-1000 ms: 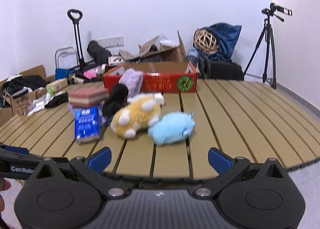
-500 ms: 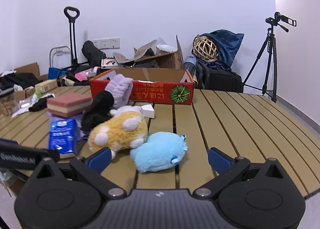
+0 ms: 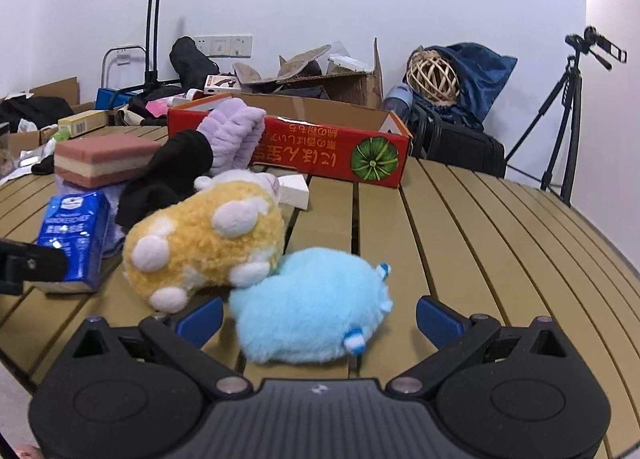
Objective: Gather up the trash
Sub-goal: 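Close the left gripper on the blue tissue pack while the right gripper closes on the light-blue plush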
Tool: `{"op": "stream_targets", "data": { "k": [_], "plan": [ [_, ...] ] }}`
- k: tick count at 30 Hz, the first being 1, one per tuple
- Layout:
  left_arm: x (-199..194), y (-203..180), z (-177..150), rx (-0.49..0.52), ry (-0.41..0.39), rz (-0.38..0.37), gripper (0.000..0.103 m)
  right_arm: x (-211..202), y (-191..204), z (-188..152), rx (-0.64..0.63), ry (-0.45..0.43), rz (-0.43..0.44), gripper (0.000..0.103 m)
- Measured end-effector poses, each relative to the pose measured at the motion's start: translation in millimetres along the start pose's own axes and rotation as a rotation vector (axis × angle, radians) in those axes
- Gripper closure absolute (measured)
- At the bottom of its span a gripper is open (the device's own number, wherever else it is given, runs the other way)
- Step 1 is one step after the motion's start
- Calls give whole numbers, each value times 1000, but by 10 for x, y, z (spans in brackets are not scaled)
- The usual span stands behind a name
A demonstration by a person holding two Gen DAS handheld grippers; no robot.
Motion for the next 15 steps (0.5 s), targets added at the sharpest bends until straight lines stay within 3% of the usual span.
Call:
{"op": "stream_targets", "data": {
  "k": [3, 5, 15],
  "plan": [
    [35, 3, 13, -3, 5, 3, 0, 78, 29, 14, -20, 5, -5, 6],
    [47, 2, 16, -3, 5, 2, 0, 107, 41, 16, -26, -4, 8, 16],
    [66, -59, 19, 5, -12, -1, 0, -19, -21, -77, -11, -26, 12, 26]
  ]
}}
Point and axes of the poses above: each gripper's, at about its wrist camera, not at the fingertips, and x roughly the way its jaws point, y to its left, z to its top, the point moved 3 cm from there along x, roughly the way its jaws point, and after that the axes turned 9 degrees about y, right-handed, at the moved point
